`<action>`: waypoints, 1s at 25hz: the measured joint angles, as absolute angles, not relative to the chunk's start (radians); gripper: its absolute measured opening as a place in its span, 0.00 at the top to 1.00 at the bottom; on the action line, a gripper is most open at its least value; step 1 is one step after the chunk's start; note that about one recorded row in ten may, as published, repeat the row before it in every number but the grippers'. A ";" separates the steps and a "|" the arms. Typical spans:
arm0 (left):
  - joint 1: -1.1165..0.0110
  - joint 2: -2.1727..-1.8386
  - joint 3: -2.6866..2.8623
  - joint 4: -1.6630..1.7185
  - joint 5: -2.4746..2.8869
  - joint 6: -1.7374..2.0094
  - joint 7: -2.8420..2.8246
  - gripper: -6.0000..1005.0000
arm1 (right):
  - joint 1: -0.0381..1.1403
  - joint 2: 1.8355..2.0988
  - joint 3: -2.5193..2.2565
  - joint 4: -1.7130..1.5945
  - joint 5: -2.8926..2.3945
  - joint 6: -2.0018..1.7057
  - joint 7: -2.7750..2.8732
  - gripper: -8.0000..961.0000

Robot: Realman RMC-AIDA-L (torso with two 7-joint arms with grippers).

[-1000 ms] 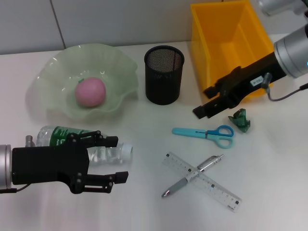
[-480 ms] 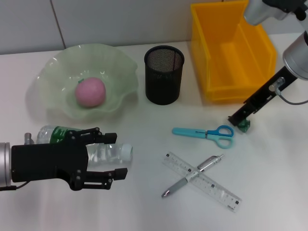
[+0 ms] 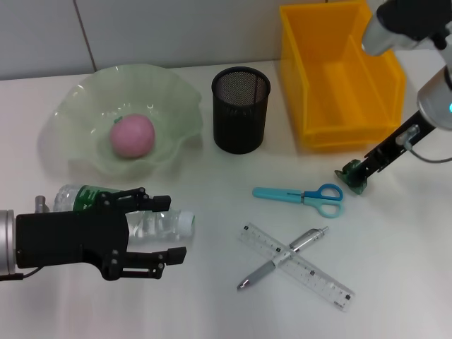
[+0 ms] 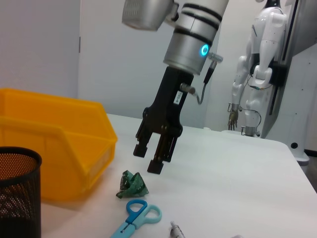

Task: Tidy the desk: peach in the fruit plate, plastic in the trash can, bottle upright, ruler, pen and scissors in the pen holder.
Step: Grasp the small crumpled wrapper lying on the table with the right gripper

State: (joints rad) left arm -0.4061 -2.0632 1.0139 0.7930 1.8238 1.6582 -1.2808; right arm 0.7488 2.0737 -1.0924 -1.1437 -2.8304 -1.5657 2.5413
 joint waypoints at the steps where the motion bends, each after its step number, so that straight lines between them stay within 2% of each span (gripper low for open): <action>1: -0.406 -2.063 1.014 0.793 1.824 1.658 -1.281 0.16 | 0.749 2.074 -1.096 -1.127 -2.831 -1.550 2.537 0.34; 25: -0.399 -2.065 0.992 0.793 1.824 1.654 -1.285 0.16 | 0.762 2.074 -1.109 -0.990 -2.830 -1.418 2.499 0.36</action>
